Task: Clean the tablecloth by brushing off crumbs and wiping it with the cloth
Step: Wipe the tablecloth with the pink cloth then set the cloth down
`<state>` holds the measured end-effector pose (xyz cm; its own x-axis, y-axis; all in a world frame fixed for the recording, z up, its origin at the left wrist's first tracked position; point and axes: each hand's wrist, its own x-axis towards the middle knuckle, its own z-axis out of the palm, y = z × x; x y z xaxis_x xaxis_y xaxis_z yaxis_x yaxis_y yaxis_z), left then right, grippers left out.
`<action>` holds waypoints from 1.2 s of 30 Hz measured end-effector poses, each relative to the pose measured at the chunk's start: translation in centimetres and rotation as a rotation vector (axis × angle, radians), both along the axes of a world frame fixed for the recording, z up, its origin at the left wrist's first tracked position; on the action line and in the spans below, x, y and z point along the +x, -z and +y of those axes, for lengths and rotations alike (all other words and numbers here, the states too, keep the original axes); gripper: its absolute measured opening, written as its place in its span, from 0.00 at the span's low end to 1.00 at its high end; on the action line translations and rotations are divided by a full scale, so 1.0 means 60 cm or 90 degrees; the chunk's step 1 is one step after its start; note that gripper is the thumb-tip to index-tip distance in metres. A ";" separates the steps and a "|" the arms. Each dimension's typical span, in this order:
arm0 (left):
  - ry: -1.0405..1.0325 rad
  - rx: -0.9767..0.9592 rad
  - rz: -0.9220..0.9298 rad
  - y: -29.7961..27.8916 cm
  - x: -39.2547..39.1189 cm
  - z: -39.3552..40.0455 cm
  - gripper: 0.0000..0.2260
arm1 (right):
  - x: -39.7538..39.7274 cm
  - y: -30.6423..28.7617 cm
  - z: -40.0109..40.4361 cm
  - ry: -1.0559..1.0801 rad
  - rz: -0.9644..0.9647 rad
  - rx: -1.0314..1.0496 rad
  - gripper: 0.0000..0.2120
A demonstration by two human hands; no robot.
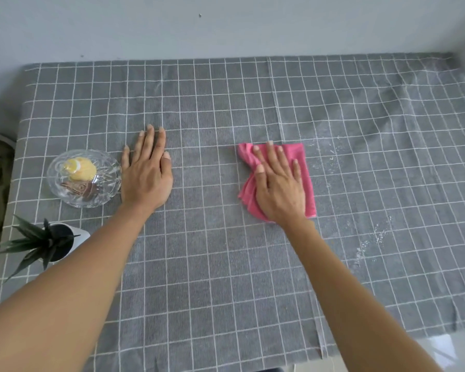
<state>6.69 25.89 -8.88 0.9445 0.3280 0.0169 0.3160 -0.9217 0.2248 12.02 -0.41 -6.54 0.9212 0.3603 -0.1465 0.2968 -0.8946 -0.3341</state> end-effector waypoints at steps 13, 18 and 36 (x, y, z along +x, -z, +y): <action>-0.002 0.012 -0.003 0.003 0.000 -0.001 0.24 | -0.025 -0.005 0.126 -0.035 0.024 0.016 0.24; -0.003 0.013 -0.002 0.000 -0.001 -0.003 0.25 | -0.019 0.000 0.132 -0.120 0.011 0.039 0.22; -0.009 0.007 0.009 0.001 0.001 -0.003 0.24 | 0.060 -0.007 0.110 0.020 0.024 -0.010 0.24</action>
<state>6.77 25.69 -8.96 0.9402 0.3405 0.0072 0.3315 -0.9198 0.2100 15.60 6.18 -6.12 0.9257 0.3294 -0.1861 0.2566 -0.9082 -0.3307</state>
